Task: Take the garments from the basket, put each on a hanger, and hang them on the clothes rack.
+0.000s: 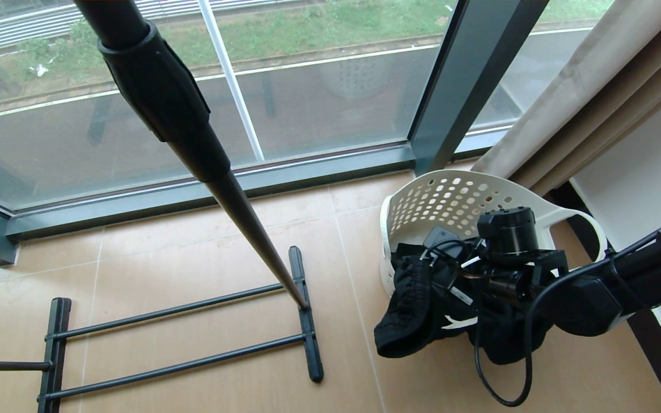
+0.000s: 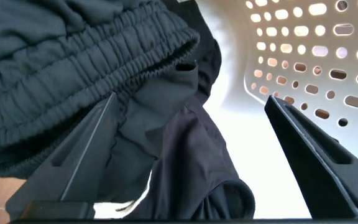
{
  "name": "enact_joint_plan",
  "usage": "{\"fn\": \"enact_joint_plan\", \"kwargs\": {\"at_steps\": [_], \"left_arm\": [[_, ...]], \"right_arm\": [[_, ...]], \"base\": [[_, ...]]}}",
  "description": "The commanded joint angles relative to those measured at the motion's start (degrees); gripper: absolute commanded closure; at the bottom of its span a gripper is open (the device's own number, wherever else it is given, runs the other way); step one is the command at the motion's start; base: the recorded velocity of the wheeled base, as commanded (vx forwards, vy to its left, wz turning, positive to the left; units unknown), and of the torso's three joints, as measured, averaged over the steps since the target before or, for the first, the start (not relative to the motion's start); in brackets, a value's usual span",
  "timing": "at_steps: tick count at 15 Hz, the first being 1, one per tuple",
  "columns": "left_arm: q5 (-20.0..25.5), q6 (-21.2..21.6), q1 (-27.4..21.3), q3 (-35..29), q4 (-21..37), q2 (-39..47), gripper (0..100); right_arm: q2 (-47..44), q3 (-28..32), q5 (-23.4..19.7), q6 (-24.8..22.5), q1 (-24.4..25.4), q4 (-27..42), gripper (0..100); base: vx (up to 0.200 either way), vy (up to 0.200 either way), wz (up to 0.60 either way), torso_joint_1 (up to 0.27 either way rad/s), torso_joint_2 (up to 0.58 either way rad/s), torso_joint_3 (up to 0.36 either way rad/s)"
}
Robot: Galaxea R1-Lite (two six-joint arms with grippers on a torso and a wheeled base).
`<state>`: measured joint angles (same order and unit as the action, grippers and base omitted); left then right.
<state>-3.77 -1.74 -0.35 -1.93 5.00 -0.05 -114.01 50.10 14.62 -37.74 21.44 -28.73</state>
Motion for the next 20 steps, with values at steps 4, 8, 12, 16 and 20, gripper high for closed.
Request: {"fn": "enact_joint_plan", "kwargs": {"at_steps": [4,8,12,16,20], "left_arm": [[-0.01,-0.01,0.00,-0.01,0.01,0.05,0],[-0.01,-0.01,0.00,-0.01,0.01,0.05,0],[-0.01,-0.01,0.00,-0.01,0.01,0.05,0],[-0.01,-0.01,0.00,-0.01,0.01,0.05,0],[-0.01,-0.01,0.00,-0.01,0.01,0.05,0]], "right_arm": [[-1.39,-0.18,-0.03,-0.49,0.18,-0.09,0],[-4.21,2.63,-0.03,1.00,0.71,-0.18,0],[-5.61,5.27,-0.03,2.76,0.71,-0.18,0],[-7.72,7.82,-0.03,4.34,0.53,-0.18,0],[-11.15,11.33,-0.11,5.22,-0.53,-0.18,0]], "base": [[0.000,0.000,0.00,0.000,0.00,0.000],[0.000,0.000,0.00,0.000,0.00,0.000],[0.000,0.000,0.00,0.000,0.00,0.000],[0.000,0.000,0.00,0.000,0.00,0.000],[0.000,0.000,0.00,0.000,0.00,0.000]]}}
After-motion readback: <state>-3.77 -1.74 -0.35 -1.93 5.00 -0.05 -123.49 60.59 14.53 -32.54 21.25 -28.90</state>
